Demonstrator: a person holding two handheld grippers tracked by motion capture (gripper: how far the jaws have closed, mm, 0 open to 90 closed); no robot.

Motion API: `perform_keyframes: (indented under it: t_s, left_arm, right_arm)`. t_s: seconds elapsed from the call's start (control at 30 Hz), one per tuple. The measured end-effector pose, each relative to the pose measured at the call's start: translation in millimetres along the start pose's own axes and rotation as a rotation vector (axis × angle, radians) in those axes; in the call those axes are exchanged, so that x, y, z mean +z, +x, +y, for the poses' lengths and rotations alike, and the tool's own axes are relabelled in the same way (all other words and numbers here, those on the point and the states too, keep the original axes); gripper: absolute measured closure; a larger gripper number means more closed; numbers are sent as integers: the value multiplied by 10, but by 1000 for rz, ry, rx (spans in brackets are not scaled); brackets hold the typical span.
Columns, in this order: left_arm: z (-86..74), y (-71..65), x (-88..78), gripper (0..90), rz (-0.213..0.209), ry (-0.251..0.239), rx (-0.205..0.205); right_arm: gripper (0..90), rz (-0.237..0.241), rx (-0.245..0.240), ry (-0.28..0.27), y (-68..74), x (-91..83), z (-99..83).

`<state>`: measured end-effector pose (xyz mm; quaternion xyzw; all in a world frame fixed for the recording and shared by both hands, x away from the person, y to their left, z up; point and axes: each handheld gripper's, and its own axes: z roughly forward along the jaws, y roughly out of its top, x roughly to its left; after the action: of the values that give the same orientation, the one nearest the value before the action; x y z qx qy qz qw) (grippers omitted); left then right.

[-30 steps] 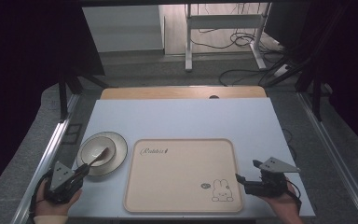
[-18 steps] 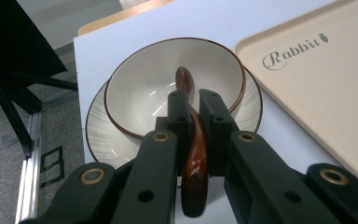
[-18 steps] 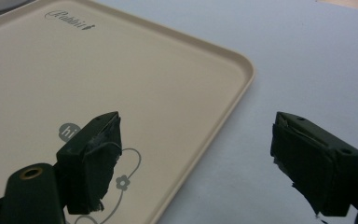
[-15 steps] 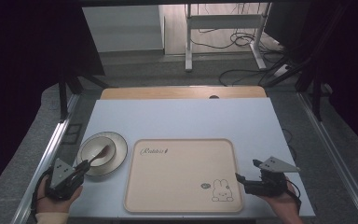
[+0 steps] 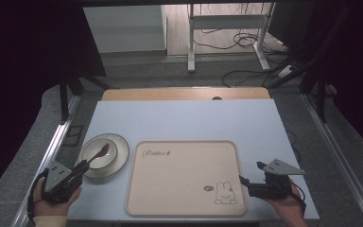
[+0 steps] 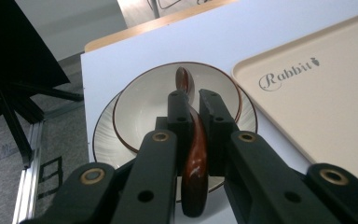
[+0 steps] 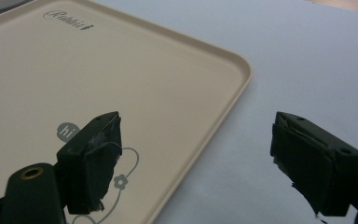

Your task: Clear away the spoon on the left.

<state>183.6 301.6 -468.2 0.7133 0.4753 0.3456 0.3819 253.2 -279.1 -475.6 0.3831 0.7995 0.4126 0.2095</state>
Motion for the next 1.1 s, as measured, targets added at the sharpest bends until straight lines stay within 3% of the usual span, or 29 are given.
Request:
perform_keyframes:
  t_s: [0.7,0.83,1.1]
  left_arm:
    - [59,-8,-57,846,-15,-26,-6]
    - [101,-12,-73,846,-25,-43,-15]
    - [221,-81,-95,847,-37,-72,5]
  right_arm:
    - [170,-3,1,3,-2,0,-2]
    - [171,-7,4,5,-2,1,-4]
    - [172,-6,7,7,-2,4,-2]
